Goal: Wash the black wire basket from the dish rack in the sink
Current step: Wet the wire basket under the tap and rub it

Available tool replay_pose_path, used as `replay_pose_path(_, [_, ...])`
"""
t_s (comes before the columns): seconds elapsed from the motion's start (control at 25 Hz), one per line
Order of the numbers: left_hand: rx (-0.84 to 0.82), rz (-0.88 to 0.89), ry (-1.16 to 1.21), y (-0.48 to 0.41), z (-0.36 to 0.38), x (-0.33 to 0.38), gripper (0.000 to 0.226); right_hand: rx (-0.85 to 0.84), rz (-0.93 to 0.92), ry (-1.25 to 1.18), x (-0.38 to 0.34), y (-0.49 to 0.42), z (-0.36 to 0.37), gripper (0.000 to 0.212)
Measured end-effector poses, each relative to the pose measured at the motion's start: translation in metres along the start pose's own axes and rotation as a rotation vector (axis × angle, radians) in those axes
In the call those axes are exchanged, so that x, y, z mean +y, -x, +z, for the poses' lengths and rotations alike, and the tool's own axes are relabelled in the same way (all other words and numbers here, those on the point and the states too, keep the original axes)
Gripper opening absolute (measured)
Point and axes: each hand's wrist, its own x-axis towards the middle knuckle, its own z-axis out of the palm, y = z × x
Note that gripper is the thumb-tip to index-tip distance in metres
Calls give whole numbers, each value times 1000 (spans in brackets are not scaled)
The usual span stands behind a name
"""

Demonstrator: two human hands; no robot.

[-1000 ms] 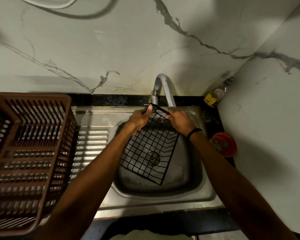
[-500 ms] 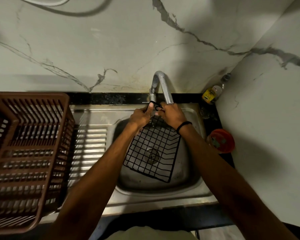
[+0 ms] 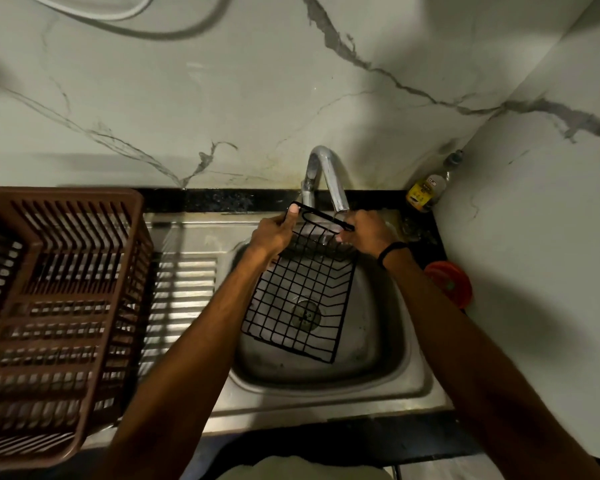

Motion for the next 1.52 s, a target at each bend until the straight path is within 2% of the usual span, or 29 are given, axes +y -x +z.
replay_pose_path(0.12, [-21, 19, -23, 4, 10, 9, 75, 58, -32, -77, -17, 4, 13, 14])
replay_pose_path(0.24, [-13, 18, 24, 7, 8, 7, 78, 62, -50, -105, -20, 1, 8, 16])
replay_pose_path(0.36, [12, 31, -10, 5, -5, -1, 78, -35, -16, -50, -7, 1, 4, 18])
replay_pose_path(0.52, [-23, 78, -27, 13, 10, 11, 71, 35, -76, -140, -28, 0, 14, 10])
replay_pose_path(0.68, [27, 82, 12, 8, -6, 3, 83, 0, -69, -41, -3, -4, 9, 16])
replay_pose_path(0.88, [29, 89, 30, 10, -1, 11, 84, 114, 35, -165, -15, -7, 18, 25])
replay_pose_path(0.96, [40, 99, 41, 7, -10, 5, 93, 99, 20, -173, -9, -4, 13, 24])
replay_pose_path(1.04, [64, 103, 56, 5, -15, 0, 90, 55, 59, -197, -5, -1, 16, 20])
replay_pose_path(1.12, [92, 104, 76, 8, -10, 2, 84, 98, 144, -291, -6, 0, 30, 14])
replay_pose_path(1.16, [116, 103, 85, 10, -6, 2, 85, 123, 210, -424, -5, -1, 39, 14])
replay_pose_path(1.24, [172, 98, 115, 12, -2, -3, 92, 158, 315, -691, 17, -21, 77, 22])
replay_pose_path(1.28, [194, 91, 126, 14, -1, -6, 90, 173, 316, -748, 20, -22, 84, 30])
replay_pose_path(1.4, [231, 109, 153, 20, 5, -14, 70, 147, 335, -843, 8, -10, 78, 34])
replay_pose_path(1.52, [226, 62, 182, 24, 7, -24, 79, 124, 323, -766, -14, 3, 63, 32])
